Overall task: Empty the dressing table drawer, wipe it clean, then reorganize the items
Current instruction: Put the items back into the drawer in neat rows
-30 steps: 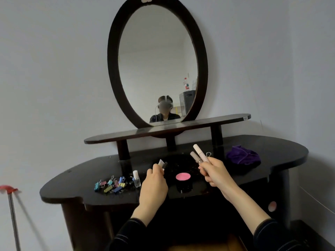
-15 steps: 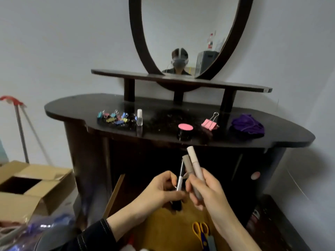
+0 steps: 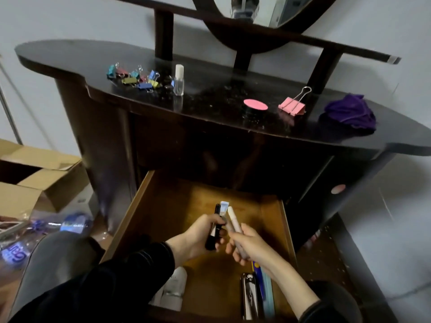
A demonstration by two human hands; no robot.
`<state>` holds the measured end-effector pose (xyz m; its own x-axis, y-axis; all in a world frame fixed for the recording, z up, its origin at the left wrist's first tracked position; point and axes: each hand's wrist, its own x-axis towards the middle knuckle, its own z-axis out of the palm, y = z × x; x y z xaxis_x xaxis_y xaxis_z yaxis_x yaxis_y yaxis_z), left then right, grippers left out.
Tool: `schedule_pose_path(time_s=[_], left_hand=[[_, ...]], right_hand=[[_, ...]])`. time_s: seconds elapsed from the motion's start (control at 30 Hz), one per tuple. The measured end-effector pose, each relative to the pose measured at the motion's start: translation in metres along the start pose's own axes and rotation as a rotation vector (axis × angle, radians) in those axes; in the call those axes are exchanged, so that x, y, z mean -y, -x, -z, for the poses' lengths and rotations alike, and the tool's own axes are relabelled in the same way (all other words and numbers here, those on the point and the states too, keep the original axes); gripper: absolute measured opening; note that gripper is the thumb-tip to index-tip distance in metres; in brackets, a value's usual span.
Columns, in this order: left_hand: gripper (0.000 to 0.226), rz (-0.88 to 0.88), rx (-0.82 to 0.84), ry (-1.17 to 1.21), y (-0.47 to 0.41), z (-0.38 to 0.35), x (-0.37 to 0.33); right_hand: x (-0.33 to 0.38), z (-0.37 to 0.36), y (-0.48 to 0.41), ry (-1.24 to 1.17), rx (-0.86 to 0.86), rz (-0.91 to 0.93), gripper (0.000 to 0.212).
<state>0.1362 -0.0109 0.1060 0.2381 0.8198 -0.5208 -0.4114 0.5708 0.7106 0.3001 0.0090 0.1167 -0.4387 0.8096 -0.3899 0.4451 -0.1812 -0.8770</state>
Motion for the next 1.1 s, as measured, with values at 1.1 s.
schedule_pose_path(time_s=[1.1], left_hand=[[0.033, -0.048, -0.313, -0.308, -0.031, 0.021, 0.03]], right_hand=[[-0.044, 0.014, -0.035, 0.566, -0.09, 0.036, 0.057]])
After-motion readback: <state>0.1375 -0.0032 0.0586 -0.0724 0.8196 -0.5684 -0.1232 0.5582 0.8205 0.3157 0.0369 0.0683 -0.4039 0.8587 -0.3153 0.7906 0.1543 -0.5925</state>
